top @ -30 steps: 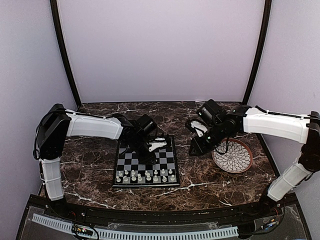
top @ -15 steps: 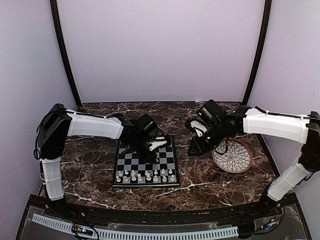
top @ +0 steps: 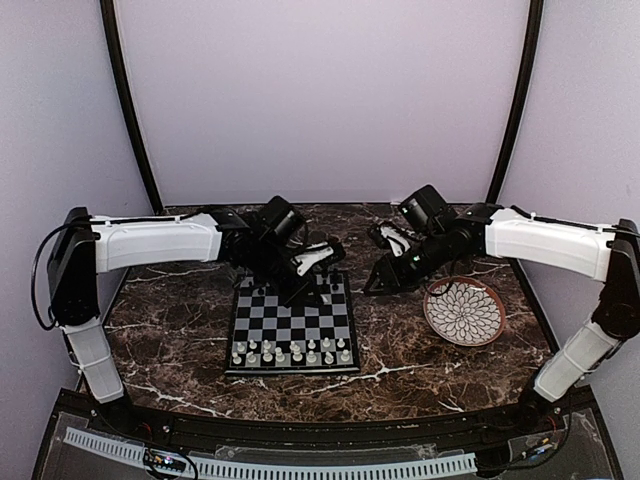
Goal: Set up the chess pieces on the board
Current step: Pick up the pawn from the chessboard, then pass from the left arm to the right
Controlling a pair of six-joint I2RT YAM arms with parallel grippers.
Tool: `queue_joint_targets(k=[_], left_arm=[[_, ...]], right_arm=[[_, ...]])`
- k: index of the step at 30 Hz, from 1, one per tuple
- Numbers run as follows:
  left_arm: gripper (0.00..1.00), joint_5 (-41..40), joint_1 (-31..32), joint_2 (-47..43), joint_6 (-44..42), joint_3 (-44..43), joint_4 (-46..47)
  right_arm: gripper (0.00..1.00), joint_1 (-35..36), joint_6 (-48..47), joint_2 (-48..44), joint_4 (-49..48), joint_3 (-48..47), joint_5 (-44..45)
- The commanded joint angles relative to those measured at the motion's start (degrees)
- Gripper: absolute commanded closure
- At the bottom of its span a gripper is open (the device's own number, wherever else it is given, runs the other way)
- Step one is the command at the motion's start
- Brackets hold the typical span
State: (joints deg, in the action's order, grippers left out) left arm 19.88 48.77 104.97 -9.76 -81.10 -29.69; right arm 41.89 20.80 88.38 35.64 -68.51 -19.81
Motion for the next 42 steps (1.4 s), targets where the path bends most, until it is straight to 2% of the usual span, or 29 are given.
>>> queue_joint_targets(k=[1,5,8,14,30,35,42], left_arm=[[0.98,3.02,0.32,-7.06,2.5,-1.95,1.86],[0.97,2.9,0.32,-8.76,1.84,-2.36,0.97],[0.97,2.97,0.27,-8.87,1.43,-2.9,-0.04],[0.97,3.08,0.29,-9.47,1.07,-3.1,-0.55],[0.96,4.7,0.39,-9.38,1.3,-3.83,0.1],[0.96,5.32,0.42,-9.3,1.4,-4.11,0.59],[0.96,5.12,0.53,-9.41,1.36,-4.33,1.13]], right_arm=[[0.61,-3.88,7.39,2.68,-9.91,-0.62,-15.49],[0.56,-4.92,13.74,5.21,-22.17,0.22,-29.24],[0.55,-4.89,16.65,6.62,-26.13,-0.16,-33.14],[0.54,-4.61,19.42,9.24,-28.91,-1.27,-36.82],[0.64,-2.91,22.05,12.31,-32.63,-2.09,-40.27],[0.69,-2.91,23.44,13.03,-34.4,-1.56,-41.03],[0.86,-2.65,25.67,13.57,-37.92,-0.65,-42.32]])
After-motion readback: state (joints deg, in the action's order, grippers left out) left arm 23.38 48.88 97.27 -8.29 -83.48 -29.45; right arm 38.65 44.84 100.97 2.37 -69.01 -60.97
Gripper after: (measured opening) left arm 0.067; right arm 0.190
